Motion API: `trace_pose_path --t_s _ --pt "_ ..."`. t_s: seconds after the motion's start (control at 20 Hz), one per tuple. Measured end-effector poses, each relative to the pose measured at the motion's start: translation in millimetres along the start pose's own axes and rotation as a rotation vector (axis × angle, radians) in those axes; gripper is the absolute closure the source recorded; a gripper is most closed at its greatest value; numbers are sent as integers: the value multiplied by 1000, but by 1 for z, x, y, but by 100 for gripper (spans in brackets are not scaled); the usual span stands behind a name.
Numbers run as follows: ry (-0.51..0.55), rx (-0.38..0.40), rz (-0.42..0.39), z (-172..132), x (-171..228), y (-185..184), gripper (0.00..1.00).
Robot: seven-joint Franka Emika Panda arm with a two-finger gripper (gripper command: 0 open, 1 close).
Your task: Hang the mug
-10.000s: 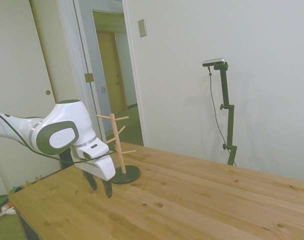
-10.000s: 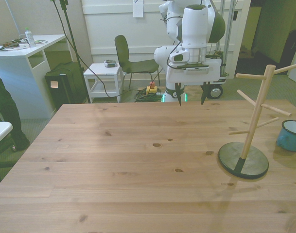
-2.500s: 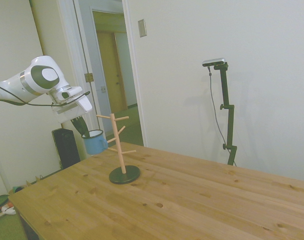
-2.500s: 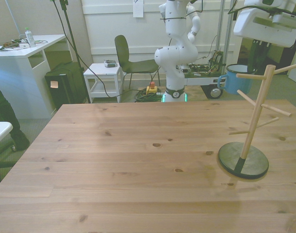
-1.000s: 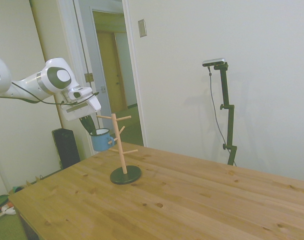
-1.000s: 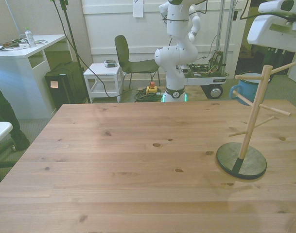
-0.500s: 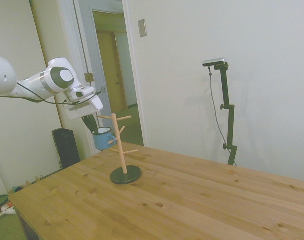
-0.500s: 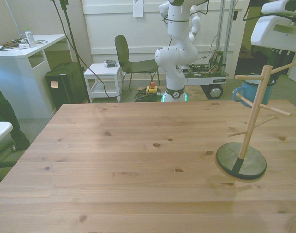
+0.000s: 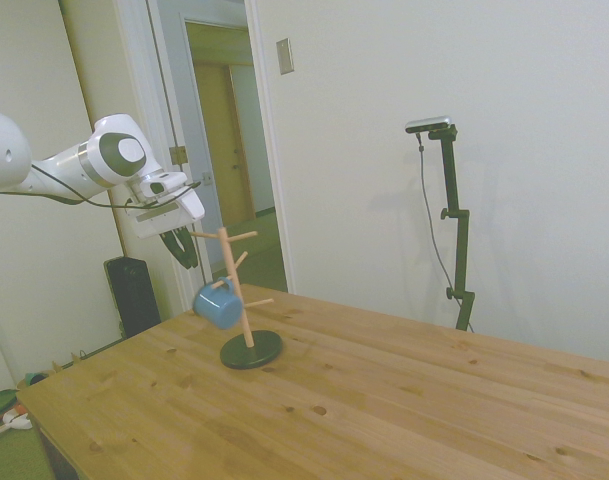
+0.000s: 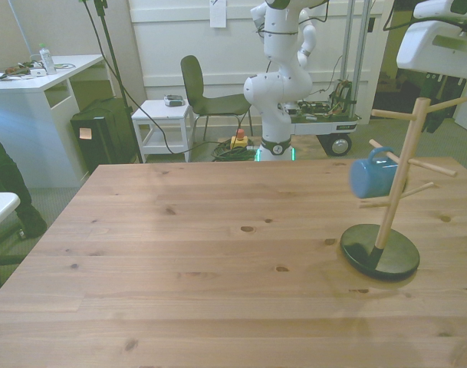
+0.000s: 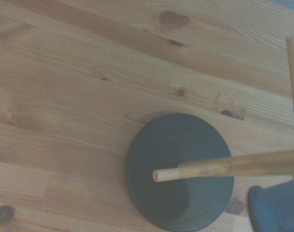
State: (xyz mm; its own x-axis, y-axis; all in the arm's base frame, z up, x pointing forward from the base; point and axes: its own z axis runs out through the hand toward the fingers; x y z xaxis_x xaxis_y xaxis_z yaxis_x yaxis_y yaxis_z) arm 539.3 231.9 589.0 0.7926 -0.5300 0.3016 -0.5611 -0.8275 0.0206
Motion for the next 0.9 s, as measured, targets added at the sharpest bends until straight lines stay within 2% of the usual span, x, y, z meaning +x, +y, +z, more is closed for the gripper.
trace_pose_path --t_s 0.55,0.7,0.9 --pt "18 27 1 -7 -12 8 0" --pt "11 49 21 -11 -30 26 0" --pt "-23 72 97 -1 -53 71 0"
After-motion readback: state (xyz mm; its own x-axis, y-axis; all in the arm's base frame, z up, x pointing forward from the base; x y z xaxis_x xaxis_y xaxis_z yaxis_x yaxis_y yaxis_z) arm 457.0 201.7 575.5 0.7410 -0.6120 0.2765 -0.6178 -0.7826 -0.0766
